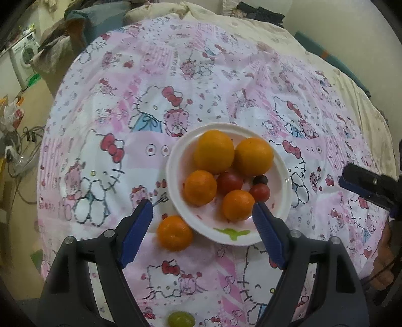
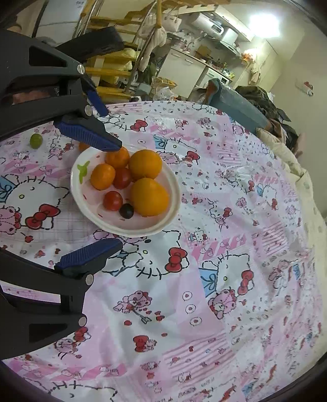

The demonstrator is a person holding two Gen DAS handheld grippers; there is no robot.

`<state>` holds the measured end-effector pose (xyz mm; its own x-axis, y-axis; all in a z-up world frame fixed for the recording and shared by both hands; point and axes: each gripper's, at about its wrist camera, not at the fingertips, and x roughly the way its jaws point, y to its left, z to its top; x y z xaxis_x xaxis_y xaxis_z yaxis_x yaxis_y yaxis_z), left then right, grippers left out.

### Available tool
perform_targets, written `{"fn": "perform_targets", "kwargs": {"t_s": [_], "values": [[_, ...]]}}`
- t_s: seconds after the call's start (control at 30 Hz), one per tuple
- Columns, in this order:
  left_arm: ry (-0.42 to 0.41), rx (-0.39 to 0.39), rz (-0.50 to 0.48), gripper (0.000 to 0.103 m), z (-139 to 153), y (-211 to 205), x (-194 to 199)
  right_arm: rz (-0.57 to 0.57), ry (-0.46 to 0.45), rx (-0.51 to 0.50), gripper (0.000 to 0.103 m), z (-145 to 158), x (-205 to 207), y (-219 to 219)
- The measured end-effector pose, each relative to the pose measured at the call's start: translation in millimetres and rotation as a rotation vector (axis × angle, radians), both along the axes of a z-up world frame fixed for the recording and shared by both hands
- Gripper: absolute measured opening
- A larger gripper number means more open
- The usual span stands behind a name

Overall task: Organize fruits
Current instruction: 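Raise both grippers away from the plate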

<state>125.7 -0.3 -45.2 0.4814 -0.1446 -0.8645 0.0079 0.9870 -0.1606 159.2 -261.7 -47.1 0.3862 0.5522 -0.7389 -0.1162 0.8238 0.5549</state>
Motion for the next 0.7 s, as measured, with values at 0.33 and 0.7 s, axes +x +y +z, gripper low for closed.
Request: {"fn": "perform_targets", "kwargs": {"t_s": [0.33,0.7], "values": [[0.000,0.015,0.016,0.079,5,25,-15,-0.035,-0.102,-0.066,0.078,14,-40,-1],[0.031,0.012,0.060,0.079,-2,48,-23,-0.049,-0.054,-0.022,0.079,-1,-62,3]]}}
